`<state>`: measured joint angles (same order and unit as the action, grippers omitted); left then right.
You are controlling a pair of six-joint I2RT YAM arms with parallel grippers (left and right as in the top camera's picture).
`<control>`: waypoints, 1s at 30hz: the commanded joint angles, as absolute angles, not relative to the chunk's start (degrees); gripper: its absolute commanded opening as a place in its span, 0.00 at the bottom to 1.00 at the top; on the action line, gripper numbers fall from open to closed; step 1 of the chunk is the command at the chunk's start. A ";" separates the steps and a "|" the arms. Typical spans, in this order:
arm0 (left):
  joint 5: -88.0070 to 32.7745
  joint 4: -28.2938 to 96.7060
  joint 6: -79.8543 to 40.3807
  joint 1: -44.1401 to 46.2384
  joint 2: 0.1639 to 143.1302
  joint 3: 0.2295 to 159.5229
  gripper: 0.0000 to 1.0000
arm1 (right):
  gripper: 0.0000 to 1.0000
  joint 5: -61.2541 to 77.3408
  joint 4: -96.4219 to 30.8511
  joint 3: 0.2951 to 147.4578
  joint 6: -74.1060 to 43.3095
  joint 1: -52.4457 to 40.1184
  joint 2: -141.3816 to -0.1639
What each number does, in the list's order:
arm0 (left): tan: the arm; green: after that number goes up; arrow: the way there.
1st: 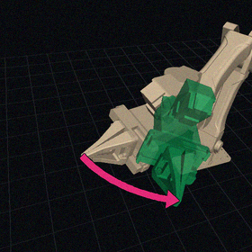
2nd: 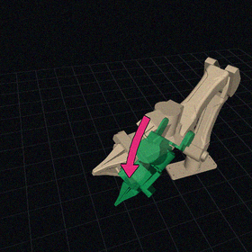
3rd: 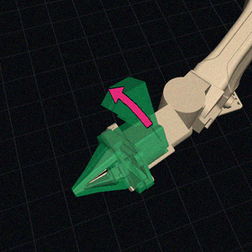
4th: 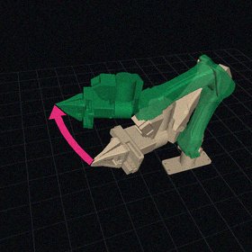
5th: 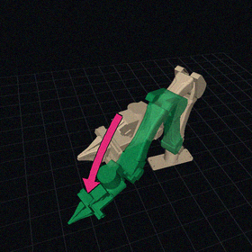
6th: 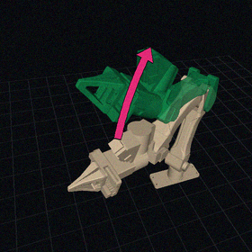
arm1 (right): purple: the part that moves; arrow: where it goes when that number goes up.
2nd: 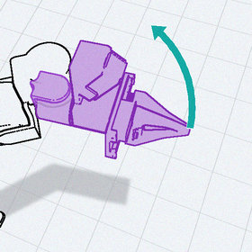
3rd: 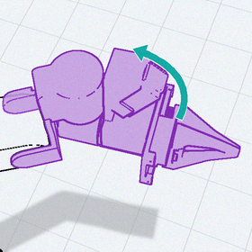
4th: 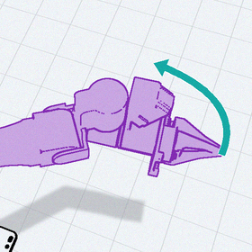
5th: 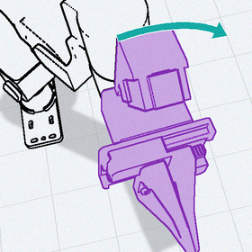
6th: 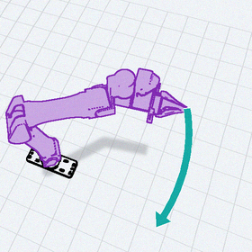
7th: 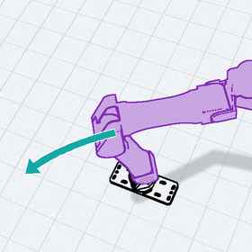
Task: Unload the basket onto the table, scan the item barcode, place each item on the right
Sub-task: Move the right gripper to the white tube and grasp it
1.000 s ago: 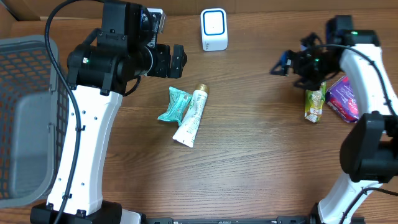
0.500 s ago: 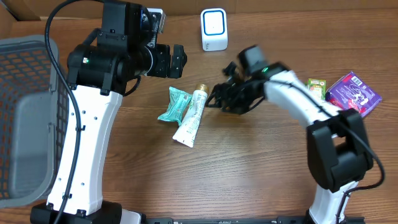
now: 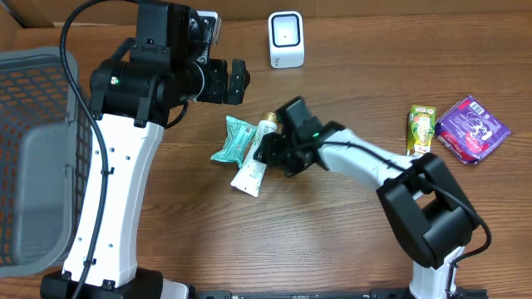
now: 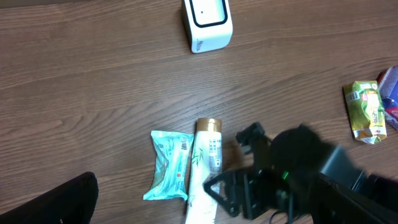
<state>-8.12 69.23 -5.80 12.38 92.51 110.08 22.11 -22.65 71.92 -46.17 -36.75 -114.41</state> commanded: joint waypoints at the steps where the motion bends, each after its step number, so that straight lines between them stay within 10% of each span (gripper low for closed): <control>1: -8.56 69.17 -5.17 12.40 93.01 110.26 0.99 | 0.56 12.62 -21.91 71.61 -52.82 -38.94 -114.93; 14: -8.56 69.17 -5.17 12.38 93.01 110.26 1.00 | 0.51 8.29 -20.91 71.61 -54.00 -40.64 -117.19; 23: -8.56 69.17 -5.17 12.38 93.01 110.26 1.00 | 0.14 20.93 -18.15 71.64 -44.64 -39.92 -117.89; 30: -8.54 69.17 -5.17 12.38 93.01 110.26 1.00 | 0.10 31.73 -18.96 72.12 -31.40 -34.61 -114.15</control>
